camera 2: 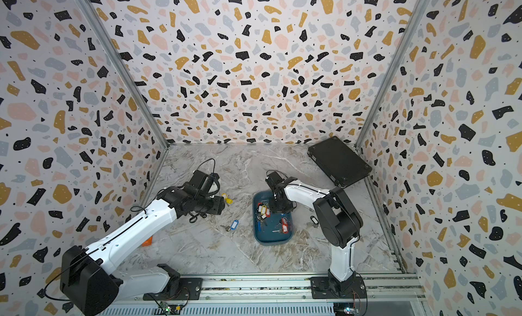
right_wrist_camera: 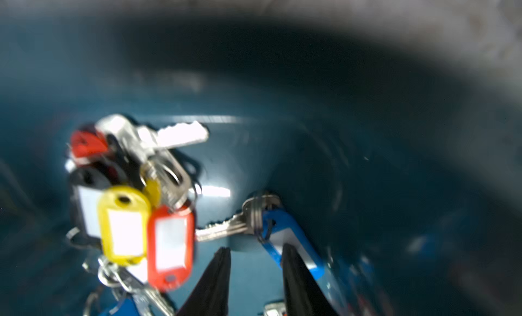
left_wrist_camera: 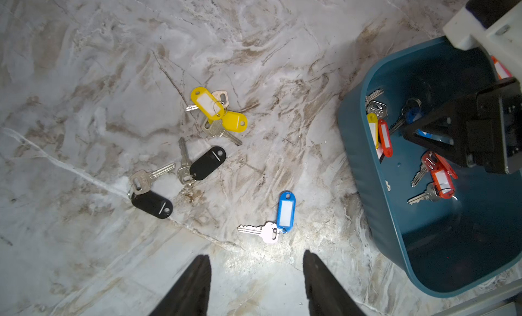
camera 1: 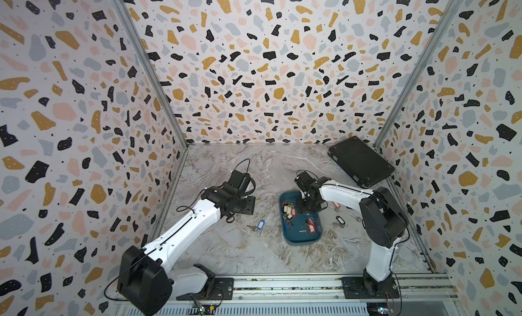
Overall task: Take the keys out of the storage box
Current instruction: Pick up the key from the storage box.
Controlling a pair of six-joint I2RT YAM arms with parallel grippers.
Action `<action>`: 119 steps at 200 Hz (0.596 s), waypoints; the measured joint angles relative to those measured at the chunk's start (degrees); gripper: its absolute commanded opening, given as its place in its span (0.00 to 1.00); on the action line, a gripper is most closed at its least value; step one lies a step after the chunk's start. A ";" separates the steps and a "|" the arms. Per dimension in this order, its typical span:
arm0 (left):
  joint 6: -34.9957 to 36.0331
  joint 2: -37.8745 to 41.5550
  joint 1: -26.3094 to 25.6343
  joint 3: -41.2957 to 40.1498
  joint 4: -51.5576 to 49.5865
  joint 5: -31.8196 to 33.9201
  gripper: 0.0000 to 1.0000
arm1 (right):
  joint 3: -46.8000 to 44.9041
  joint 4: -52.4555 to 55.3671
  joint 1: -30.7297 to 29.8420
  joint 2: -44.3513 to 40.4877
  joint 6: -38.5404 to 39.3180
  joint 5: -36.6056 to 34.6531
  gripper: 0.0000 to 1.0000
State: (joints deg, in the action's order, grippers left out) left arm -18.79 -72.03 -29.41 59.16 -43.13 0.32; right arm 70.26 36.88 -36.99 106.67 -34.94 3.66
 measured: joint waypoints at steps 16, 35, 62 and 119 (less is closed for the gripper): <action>0.00 0.00 0.00 0.15 -0.22 -0.04 0.56 | -1.18 1.36 -0.92 -1.70 -0.57 -0.04 0.36; 0.00 0.00 0.00 0.28 -0.26 -0.07 0.56 | -1.60 3.52 -1.57 -3.39 -0.87 -0.37 0.38; 0.00 0.00 0.00 0.52 -0.33 -0.22 0.56 | 0.31 6.95 -2.01 -4.85 -0.37 -1.81 0.43; 0.00 0.00 0.00 0.52 -0.33 -0.28 0.56 | 9.86 11.47 -1.97 0.28 4.22 -6.05 0.43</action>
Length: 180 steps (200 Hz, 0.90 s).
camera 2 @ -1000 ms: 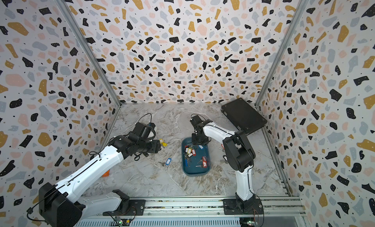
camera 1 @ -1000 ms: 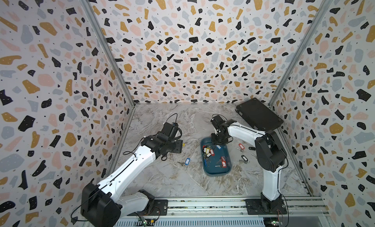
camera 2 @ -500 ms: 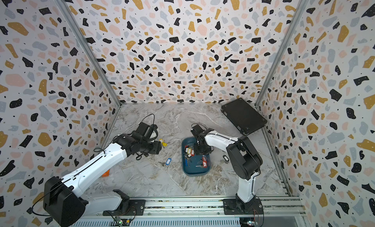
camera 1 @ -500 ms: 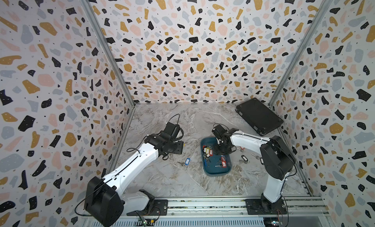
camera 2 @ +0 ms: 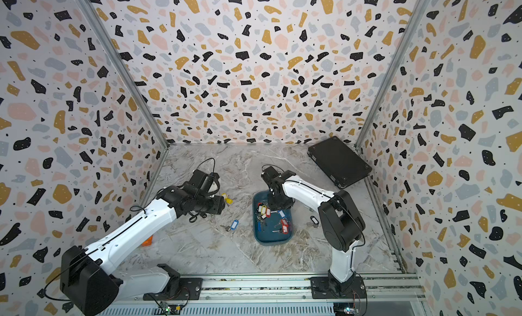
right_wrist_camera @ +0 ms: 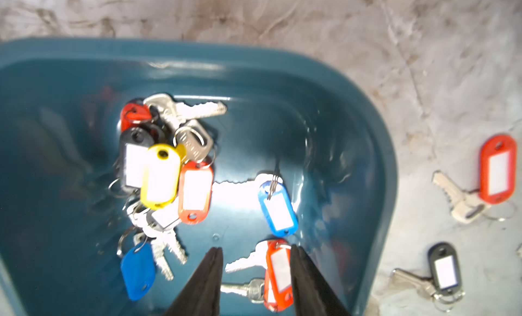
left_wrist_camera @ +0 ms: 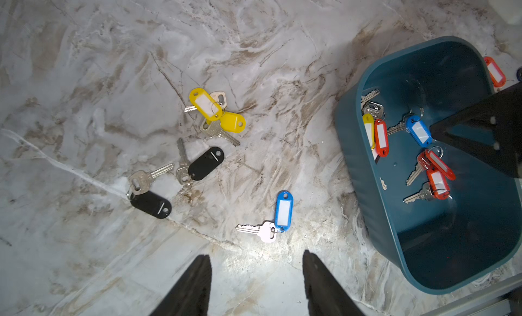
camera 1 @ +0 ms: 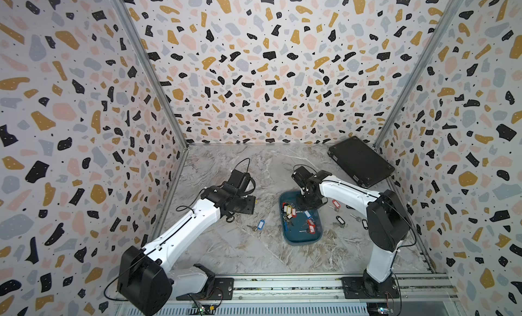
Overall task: Take the keys out of the storage box
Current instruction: Pick up the key from the storage box.
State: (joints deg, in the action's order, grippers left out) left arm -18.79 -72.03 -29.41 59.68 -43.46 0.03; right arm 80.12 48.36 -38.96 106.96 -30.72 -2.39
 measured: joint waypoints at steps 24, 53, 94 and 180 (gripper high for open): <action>0.00 0.00 0.00 0.02 -0.02 0.00 0.56 | 1.27 0.72 0.00 3.82 1.49 -0.98 0.40; 0.00 0.00 0.00 0.02 -0.02 0.00 0.56 | 2.12 1.49 0.00 6.69 2.38 -1.99 0.31; 0.02 0.00 0.00 0.04 -0.02 -0.02 0.56 | 4.46 2.49 0.00 7.41 2.54 -3.82 0.00; 0.02 0.00 0.00 0.04 0.00 -0.02 0.54 | 3.65 3.91 0.39 1.05 0.68 -5.97 0.00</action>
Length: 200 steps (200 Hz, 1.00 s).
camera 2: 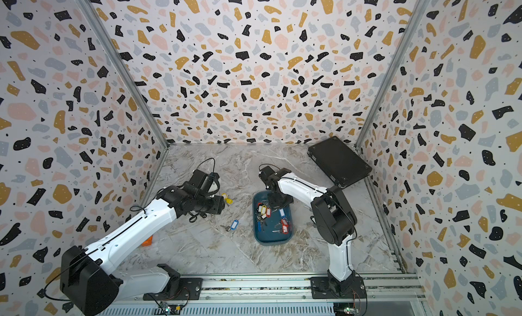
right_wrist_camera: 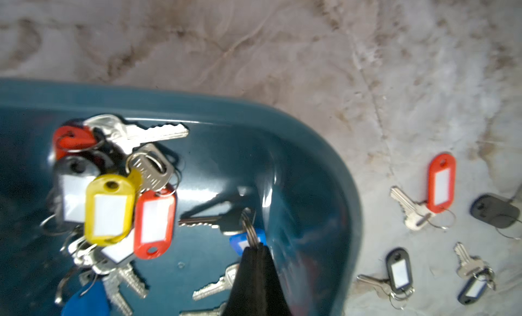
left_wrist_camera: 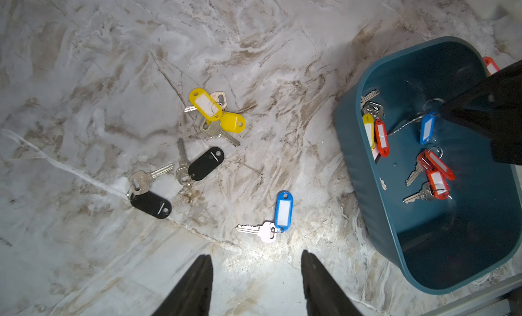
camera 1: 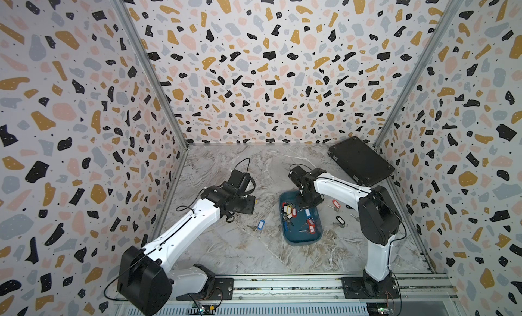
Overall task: Take the keys out of the storage box
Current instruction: Pick up the key from the storage box, then place the key at the center of the board.
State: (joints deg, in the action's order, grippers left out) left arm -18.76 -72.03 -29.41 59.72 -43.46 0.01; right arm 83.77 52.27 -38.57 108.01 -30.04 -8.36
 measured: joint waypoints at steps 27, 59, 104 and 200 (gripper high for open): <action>0.00 0.00 0.00 0.00 0.00 -0.04 0.54 | -0.09 0.22 1.16 -7.91 -1.09 0.50 0.00; 0.00 0.09 0.00 0.00 0.00 -0.15 0.54 | -0.09 0.44 5.81 -15.82 -1.90 1.27 0.00; 0.00 0.98 0.00 0.00 0.00 -0.57 0.54 | -1.22 1.14 17.86 -18.51 -0.20 1.25 0.00; 0.00 0.85 0.00 0.00 0.02 -1.99 0.54 | -4.44 -4.96 32.24 -3.61 2.01 7.96 0.00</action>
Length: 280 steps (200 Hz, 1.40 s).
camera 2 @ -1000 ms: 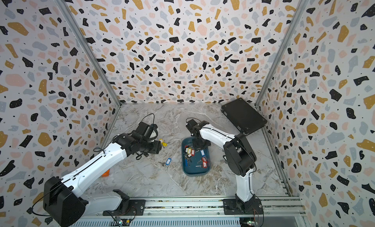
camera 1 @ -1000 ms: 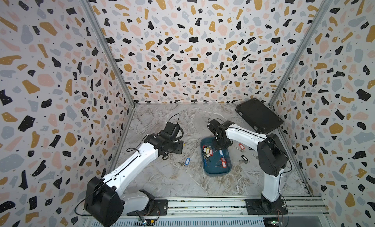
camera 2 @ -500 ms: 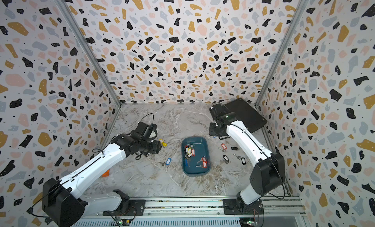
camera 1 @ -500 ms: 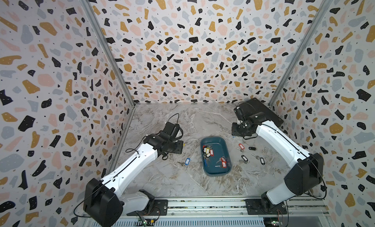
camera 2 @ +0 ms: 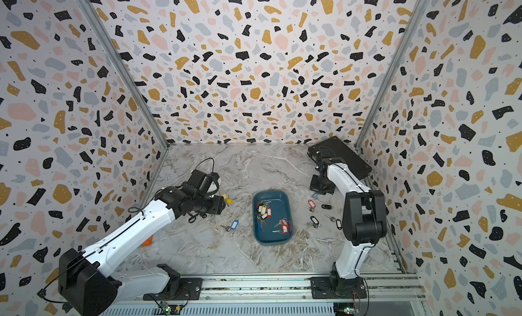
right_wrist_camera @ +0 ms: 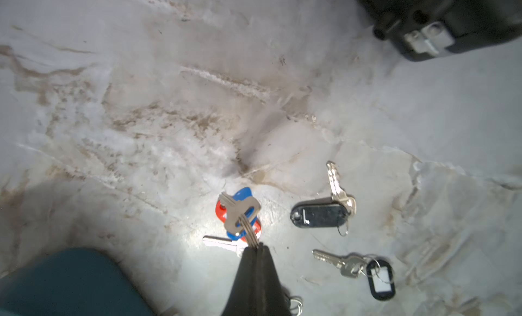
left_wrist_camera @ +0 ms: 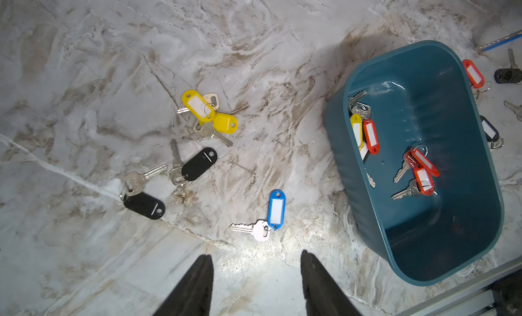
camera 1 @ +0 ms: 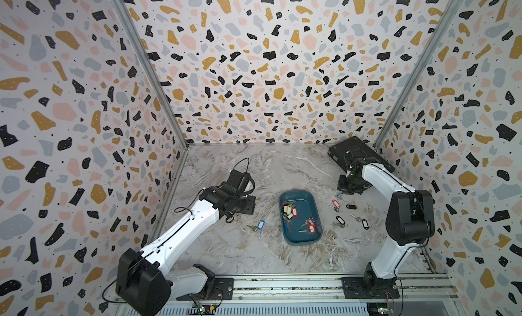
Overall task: Take the keys out of the storage box
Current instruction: Place the key at the center of the board.
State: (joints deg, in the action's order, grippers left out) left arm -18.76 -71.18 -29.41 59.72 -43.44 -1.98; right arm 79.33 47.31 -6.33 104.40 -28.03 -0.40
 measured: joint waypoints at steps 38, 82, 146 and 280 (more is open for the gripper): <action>0.00 -1.84 0.00 0.00 -0.02 -0.96 0.55 | -1.27 -3.85 2.29 2.01 -0.63 2.43 0.44; 0.13 -1.92 0.00 0.00 0.04 -1.79 0.62 | -3.67 -5.29 3.82 0.28 0.11 2.91 0.60; 0.15 -1.92 0.00 0.00 0.28 -2.25 0.65 | -8.52 -1.33 4.09 -20.55 3.06 4.66 0.35; -0.11 -25.38 -23.80 19.89 0.15 -2.29 0.31 | -25.81 13.38 2.01 -44.83 7.52 2.36 0.23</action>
State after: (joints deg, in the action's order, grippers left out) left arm -18.87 -96.55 -53.21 79.61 -43.29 -4.27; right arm 53.52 60.69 -4.32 59.57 -20.51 1.96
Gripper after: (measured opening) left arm 0.372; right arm 0.239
